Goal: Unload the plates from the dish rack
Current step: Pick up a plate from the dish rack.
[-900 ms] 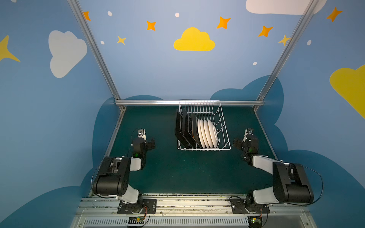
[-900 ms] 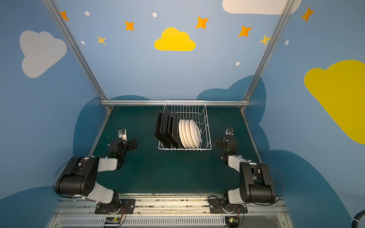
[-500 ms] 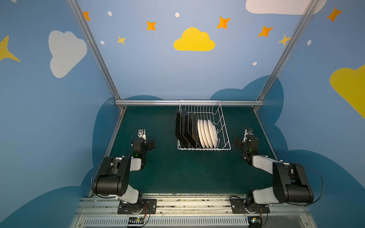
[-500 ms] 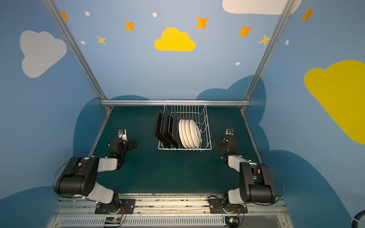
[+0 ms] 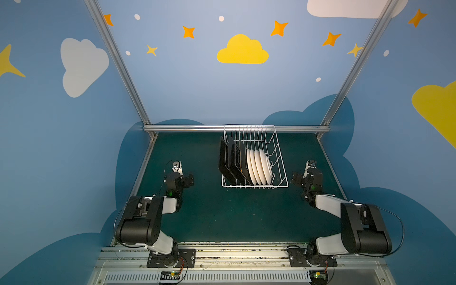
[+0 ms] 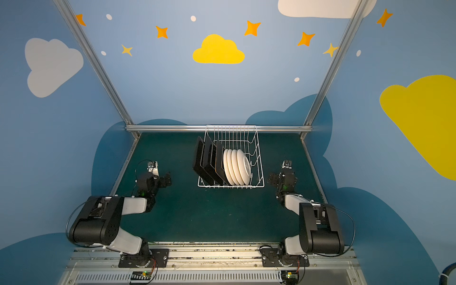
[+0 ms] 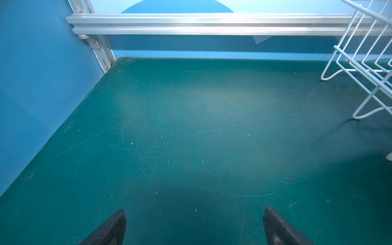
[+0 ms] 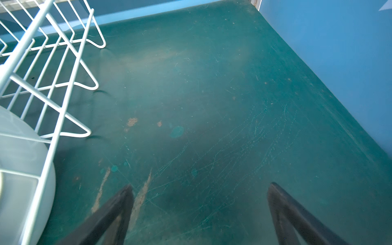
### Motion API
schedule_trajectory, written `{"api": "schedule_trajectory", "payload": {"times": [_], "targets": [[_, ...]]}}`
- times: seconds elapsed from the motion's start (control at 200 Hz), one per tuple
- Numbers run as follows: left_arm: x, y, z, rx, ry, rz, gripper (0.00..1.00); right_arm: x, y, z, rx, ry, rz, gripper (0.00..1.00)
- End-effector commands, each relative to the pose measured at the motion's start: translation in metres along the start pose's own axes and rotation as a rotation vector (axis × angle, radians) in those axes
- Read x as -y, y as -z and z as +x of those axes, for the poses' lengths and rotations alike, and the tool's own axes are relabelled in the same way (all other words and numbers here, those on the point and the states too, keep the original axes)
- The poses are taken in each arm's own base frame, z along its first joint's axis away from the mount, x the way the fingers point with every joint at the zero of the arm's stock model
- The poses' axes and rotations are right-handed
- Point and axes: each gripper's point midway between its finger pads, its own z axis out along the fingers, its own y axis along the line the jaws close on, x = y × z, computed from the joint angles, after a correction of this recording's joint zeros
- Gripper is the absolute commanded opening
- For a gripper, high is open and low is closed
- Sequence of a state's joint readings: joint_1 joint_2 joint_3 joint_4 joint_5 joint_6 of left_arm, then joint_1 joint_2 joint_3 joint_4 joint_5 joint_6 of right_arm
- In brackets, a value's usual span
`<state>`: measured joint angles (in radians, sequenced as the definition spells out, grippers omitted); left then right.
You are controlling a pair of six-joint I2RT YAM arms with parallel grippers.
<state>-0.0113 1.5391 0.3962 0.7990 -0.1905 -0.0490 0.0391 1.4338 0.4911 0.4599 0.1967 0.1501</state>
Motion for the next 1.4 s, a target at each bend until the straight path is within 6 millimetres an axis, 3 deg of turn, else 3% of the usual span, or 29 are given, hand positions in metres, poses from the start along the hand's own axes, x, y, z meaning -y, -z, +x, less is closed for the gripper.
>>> {"api": "schedule_trajectory", "payload": {"times": [0.0,0.295,0.606,0.811,0.916,1.086,1.357,1.372,1.397], "targets": [[0.0,0.0,-0.005,0.014,0.001,0.003,1.0,-0.003,-0.001,-0.006,0.017,0.001,-0.005,0.98],[0.0,0.001,-0.006,0.019,0.001,0.003,1.0,0.001,0.001,-0.008,0.026,-0.014,0.015,0.98],[0.003,0.02,-0.037,0.023,-0.01,0.022,1.0,0.004,0.013,-0.008,0.087,-0.023,0.018,0.98],[0.008,0.043,-0.072,0.075,-0.045,0.061,1.0,-0.006,0.019,-0.017,0.098,0.026,-0.008,0.98],[0.012,0.054,-0.087,0.091,-0.048,0.088,1.0,0.002,0.025,-0.033,0.045,-0.007,0.039,0.98],[0.021,0.067,-0.11,0.134,-0.041,0.145,1.0,0.004,0.033,-0.042,0.058,-0.011,0.042,0.98],[0.04,0.101,-0.178,0.23,0.081,0.272,1.0,-0.007,0.059,-0.071,0.051,0.024,-0.026,0.98],[0.041,0.103,-0.182,0.231,0.097,0.282,1.0,-0.01,0.063,-0.083,0.07,0.021,-0.037,0.98],[0.044,0.106,-0.188,0.233,0.117,0.3,1.0,-0.013,0.066,-0.087,0.068,0.022,-0.052,0.98]]}}
